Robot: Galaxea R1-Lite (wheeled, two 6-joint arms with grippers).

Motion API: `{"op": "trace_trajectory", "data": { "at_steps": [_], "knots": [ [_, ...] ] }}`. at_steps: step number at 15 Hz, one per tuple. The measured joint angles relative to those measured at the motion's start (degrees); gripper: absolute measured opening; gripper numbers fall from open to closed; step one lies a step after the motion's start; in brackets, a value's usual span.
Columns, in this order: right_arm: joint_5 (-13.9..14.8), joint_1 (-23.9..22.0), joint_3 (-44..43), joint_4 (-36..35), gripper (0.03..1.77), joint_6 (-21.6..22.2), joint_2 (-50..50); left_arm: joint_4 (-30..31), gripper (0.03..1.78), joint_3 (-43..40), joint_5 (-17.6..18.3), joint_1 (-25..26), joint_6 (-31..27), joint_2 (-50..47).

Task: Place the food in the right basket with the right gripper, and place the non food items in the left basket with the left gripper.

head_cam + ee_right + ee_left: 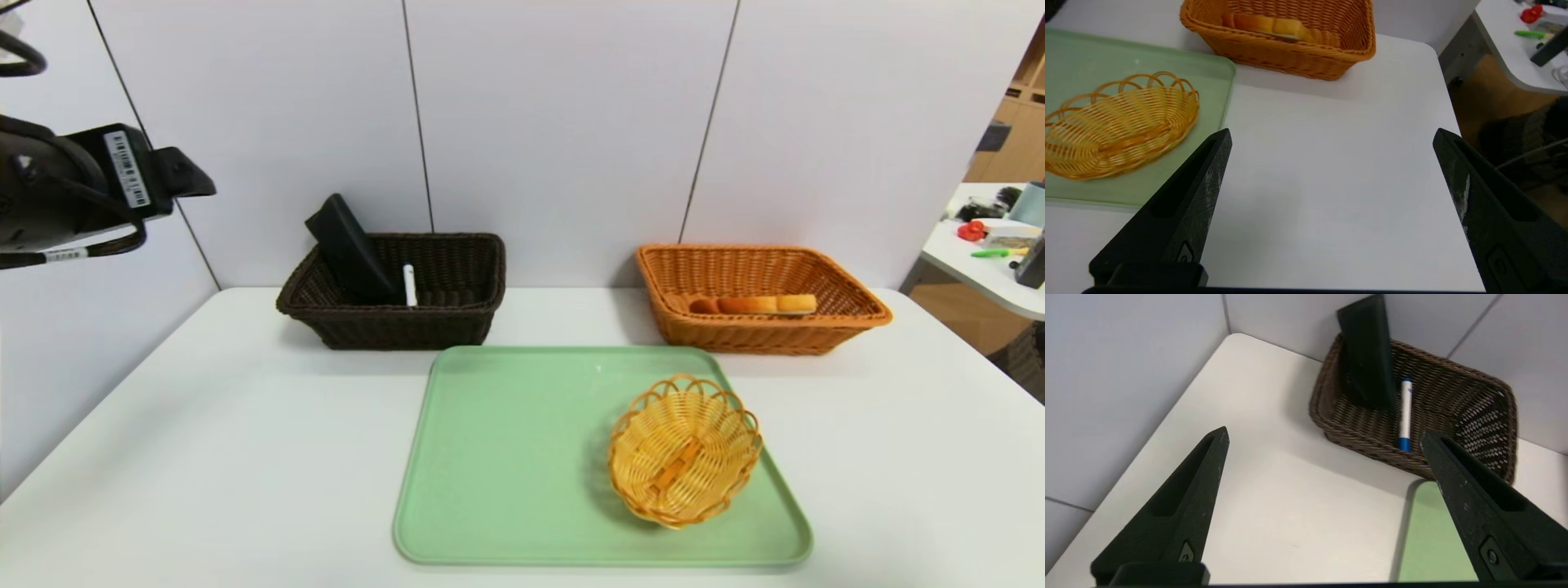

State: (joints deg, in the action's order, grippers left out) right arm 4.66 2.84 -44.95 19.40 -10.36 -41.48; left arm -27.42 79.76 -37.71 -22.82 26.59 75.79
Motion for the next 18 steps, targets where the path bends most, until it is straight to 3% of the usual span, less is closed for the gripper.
{"op": "trace_trajectory", "data": {
  "at_steps": [2,7,11,14,18],
  "knots": [
    [-1.5,0.2,0.4,-0.5,1.70,-0.5,0.0,0.2,1.67,-3.6,-0.1,3.1,-0.1,-3.8],
    [-1.7,0.3,0.7,-1.5,1.70,-0.8,-0.5,1.8,1.68,-15.8,0.0,10.6,-4.6,-15.8],
    [-2.8,0.3,0.9,-1.5,1.70,-0.9,-0.7,12.3,1.69,-29.3,1.7,16.0,-14.5,-25.1],
    [-3.3,0.6,1.8,-1.5,1.70,-1.6,-0.5,21.2,1.69,-35.6,8.2,17.6,-24.6,-29.8],
    [-4.0,0.8,2.6,-1.6,1.70,-2.2,0.7,21.6,1.69,-38.3,22.4,17.8,-31.7,-33.8]
  ]
}}
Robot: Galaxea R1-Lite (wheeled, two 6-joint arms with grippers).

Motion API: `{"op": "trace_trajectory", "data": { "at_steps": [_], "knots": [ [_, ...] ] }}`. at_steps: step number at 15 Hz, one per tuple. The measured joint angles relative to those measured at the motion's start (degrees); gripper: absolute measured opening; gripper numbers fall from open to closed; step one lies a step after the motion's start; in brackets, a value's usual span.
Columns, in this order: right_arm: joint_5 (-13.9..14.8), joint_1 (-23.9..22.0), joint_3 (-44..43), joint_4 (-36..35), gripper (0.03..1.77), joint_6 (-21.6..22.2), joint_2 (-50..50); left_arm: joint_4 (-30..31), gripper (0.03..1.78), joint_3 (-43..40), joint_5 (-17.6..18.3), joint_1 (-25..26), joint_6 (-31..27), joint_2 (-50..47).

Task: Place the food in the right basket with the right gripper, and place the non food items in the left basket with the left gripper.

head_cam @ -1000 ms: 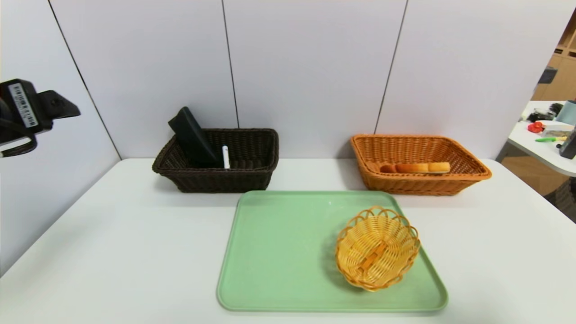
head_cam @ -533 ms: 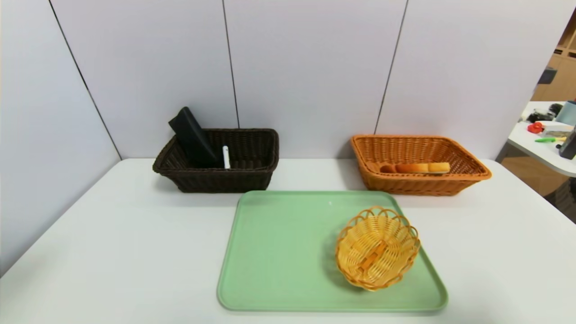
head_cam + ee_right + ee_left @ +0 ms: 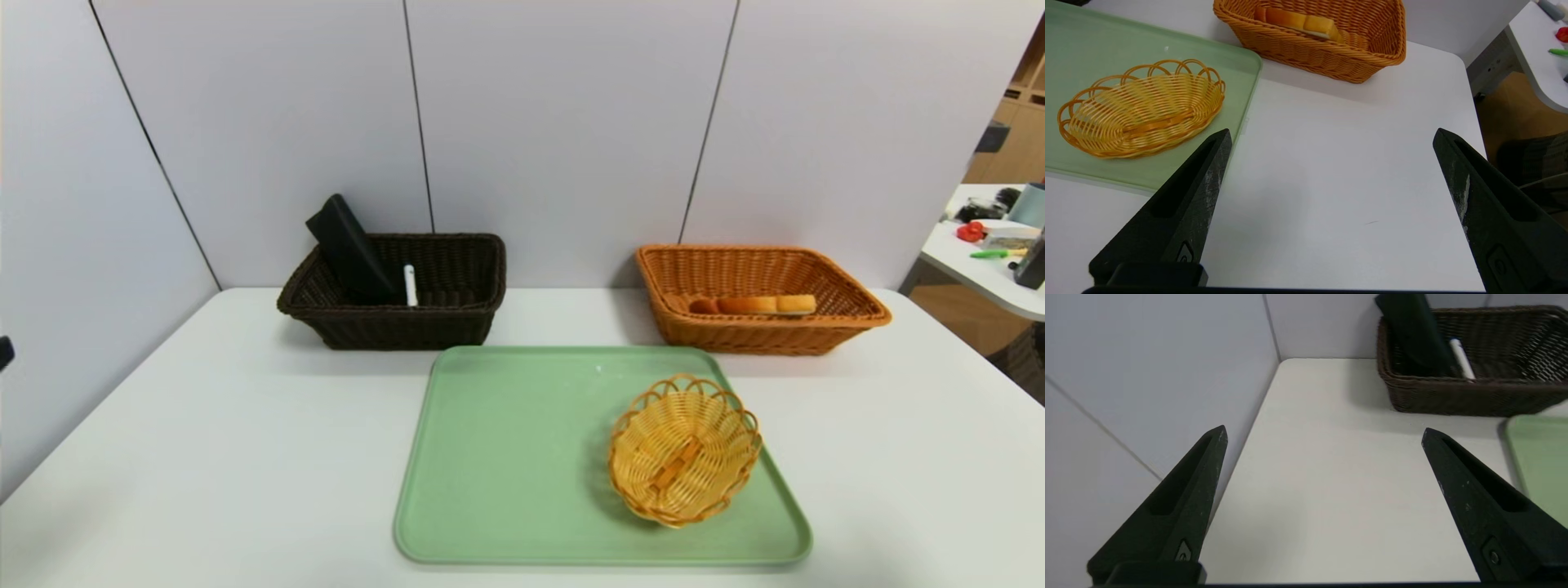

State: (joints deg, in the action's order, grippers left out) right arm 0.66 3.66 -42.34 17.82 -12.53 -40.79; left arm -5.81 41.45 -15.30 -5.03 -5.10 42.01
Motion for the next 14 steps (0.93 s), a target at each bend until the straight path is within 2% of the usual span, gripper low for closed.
{"op": "trace_trajectory", "data": {
  "at_steps": [5,6,12,14],
  "knots": [
    [-0.1,-0.3,2.4,-0.1,1.70,-0.7,3.4,0.0,1.69,-5.7,9.0,0.0,-2.5,-6.1],
    [-0.1,-0.5,3.0,-0.1,1.70,-0.7,4.3,0.0,1.69,-7.0,9.7,0.0,-2.5,-7.7],
    [-0.2,-2.1,5.7,0.0,1.70,-0.7,10.8,0.1,1.69,-14.7,10.0,1.6,-1.7,-18.9],
    [-1.1,-3.1,7.3,0.2,1.70,-0.7,13.8,0.1,1.69,-16.3,10.0,2.4,-1.6,-22.2]
  ]
}}
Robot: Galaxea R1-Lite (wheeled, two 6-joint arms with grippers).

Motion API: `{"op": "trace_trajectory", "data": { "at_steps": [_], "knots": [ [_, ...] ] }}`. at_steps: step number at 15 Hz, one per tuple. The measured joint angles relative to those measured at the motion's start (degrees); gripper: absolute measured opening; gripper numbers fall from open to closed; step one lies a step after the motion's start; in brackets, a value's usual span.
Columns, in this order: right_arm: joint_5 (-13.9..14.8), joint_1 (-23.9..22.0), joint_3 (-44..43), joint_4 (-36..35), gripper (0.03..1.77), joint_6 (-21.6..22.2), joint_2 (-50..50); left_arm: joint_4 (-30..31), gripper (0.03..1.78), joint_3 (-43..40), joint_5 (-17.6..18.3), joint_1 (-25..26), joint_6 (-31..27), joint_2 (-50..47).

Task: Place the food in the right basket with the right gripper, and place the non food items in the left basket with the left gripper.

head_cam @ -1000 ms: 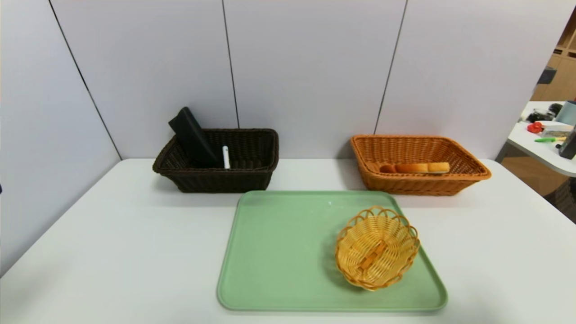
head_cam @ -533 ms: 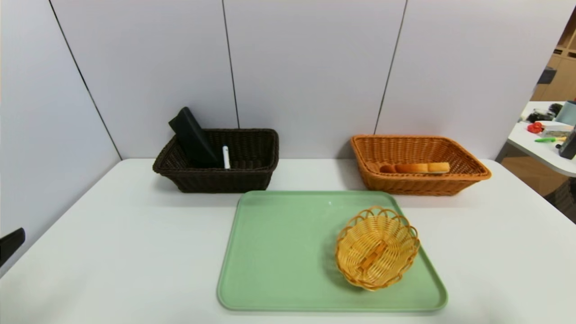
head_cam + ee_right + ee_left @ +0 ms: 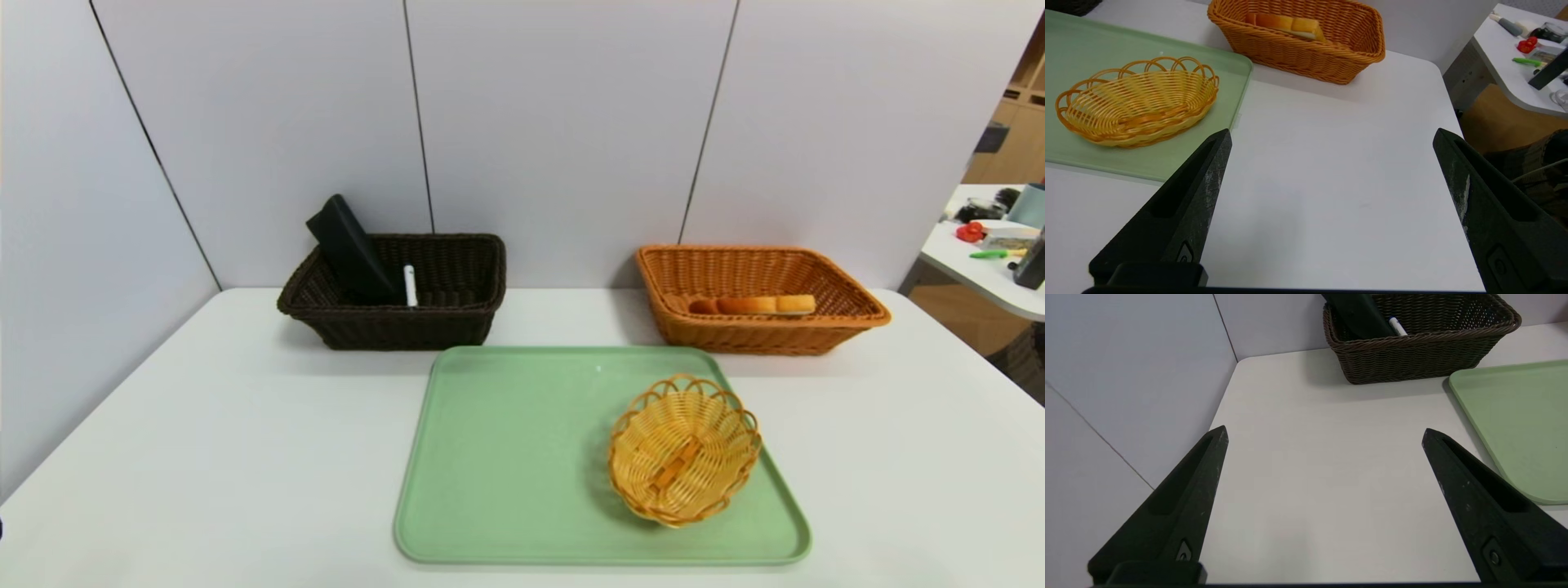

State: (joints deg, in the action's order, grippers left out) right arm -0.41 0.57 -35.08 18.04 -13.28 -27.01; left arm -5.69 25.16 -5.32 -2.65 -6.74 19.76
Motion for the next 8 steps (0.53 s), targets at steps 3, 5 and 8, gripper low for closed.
{"op": "trace_trajectory", "data": {
  "at_steps": [3,5,8],
  "knots": [
    [-1.0,-1.0,2.7,0.5,1.70,0.0,5.2,-0.1,1.69,-1.7,-0.1,1.4,0.5,-4.3],
    [-1.0,-1.3,4.0,0.6,1.70,0.0,8.1,0.0,1.69,-2.6,0.1,2.9,0.6,-6.8],
    [-0.9,-1.3,5.5,0.5,1.70,0.1,12.4,-0.1,1.69,-4.1,0.2,3.6,0.5,-10.6]
  ]
}}
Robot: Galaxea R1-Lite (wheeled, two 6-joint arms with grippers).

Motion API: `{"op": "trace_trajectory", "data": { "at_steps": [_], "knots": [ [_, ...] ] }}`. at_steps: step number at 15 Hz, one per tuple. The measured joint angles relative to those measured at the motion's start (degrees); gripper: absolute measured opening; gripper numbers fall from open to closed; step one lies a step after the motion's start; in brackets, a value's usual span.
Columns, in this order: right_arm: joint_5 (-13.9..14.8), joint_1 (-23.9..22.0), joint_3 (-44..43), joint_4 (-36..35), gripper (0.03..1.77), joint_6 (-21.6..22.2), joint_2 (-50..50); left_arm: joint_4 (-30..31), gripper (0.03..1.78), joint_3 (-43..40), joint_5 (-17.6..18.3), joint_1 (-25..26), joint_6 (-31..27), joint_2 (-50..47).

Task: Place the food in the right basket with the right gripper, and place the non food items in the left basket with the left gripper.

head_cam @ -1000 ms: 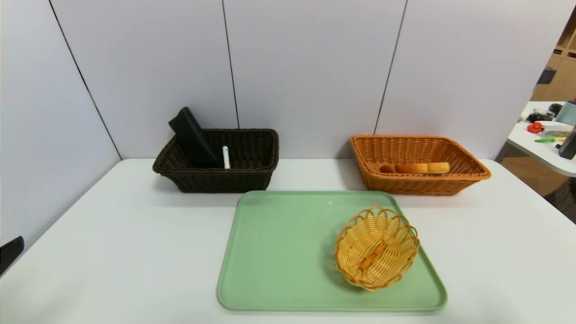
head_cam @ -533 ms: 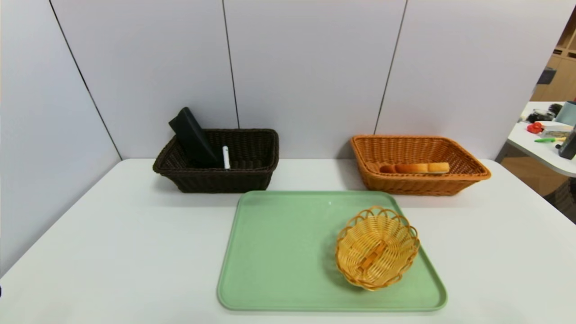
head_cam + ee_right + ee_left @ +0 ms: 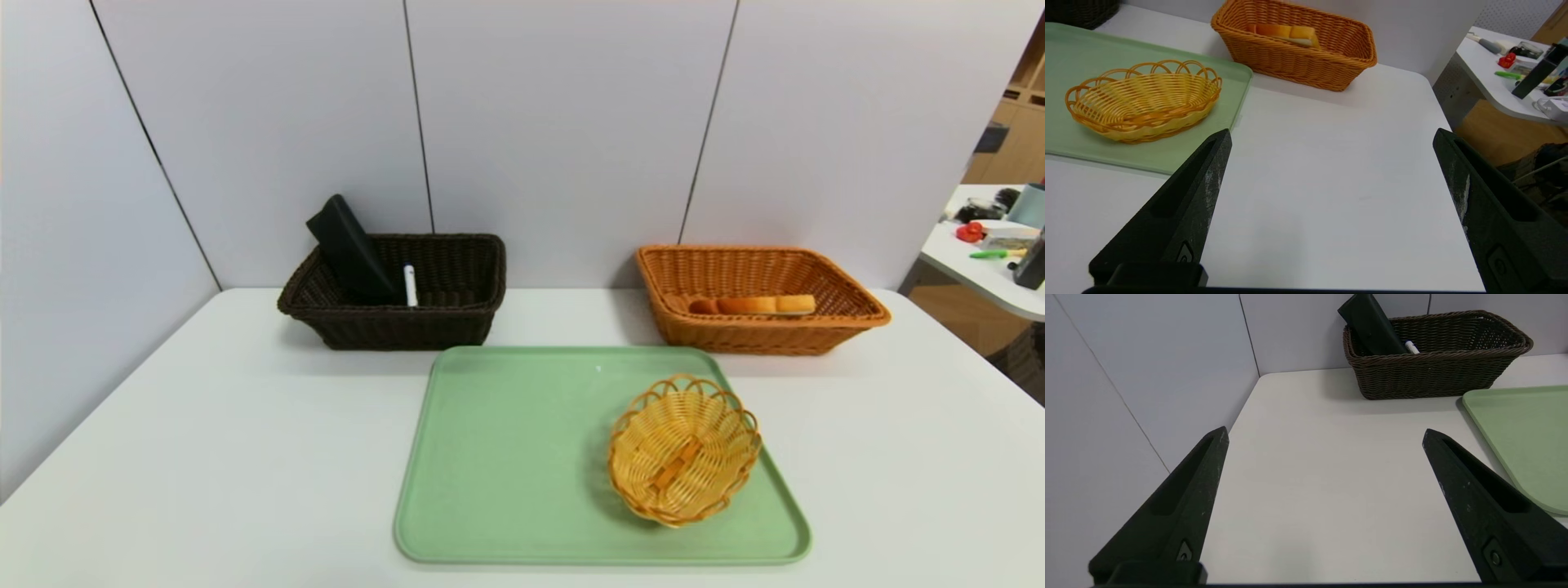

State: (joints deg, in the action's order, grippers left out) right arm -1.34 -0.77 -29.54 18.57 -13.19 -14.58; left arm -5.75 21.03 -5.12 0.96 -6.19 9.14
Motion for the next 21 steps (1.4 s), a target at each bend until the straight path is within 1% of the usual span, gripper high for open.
{"op": "trace_trajectory", "data": {
  "at_steps": [2,5,8,10,11,12,14,15,16,17,18,20,21],
  "knots": [
    [0.4,0.1,0.7,0.0,1.70,0.0,2.7,0.0,1.69,-0.6,0.2,0.0,0.0,-2.0],
    [0.1,0.4,1.9,0.0,1.70,-0.2,7.8,0.0,1.69,-2.6,0.6,-0.1,0.0,-5.8],
    [1.1,0.6,4.5,-0.9,1.70,-0.6,12.6,0.2,1.69,-4.5,0.5,-0.1,0.8,-8.2],
    [0.9,0.6,8.0,-2.3,1.70,-0.8,13.7,0.8,1.69,-7.2,0.5,-0.1,0.9,-8.9],
    [0.8,0.6,10.8,-4.7,1.70,-1.0,14.1,2.2,1.69,-9.7,0.6,-0.2,0.9,-9.0],
    [0.5,0.6,14.7,-8.8,1.70,-1.4,14.3,4.8,1.69,-12.4,0.6,-0.2,0.9,-9.0],
    [-0.1,0.6,23.5,-19.2,1.70,-2.9,14.5,13.0,1.69,-18.3,1.0,-0.2,0.7,-9.0],
    [-0.4,0.6,26.6,-24.6,1.70,-3.4,14.6,16.2,1.69,-19.6,1.4,-0.2,0.9,-9.1],
    [-0.5,0.7,28.0,-27.0,1.70,-3.4,14.6,16.2,1.69,-20.3,2.5,-0.2,1.6,-9.1],
    [-0.6,0.7,28.8,-26.0,1.70,-3.2,14.6,13.8,1.69,-20.7,4.4,-0.2,2.6,-9.1],
    [-0.9,0.7,29.2,-22.7,1.70,-3.2,14.7,10.7,1.69,-20.9,5.5,-0.2,3.1,-9.1],
    [-1.6,0.7,29.4,-20.8,1.70,-3.1,14.7,6.2,1.69,-21.0,6.0,-0.2,3.6,-9.1],
    [-1.7,0.7,29.4,-20.2,1.70,-2.9,14.7,5.8,1.69,-21.0,6.1,-0.2,4.3,-9.1]
  ]
}}
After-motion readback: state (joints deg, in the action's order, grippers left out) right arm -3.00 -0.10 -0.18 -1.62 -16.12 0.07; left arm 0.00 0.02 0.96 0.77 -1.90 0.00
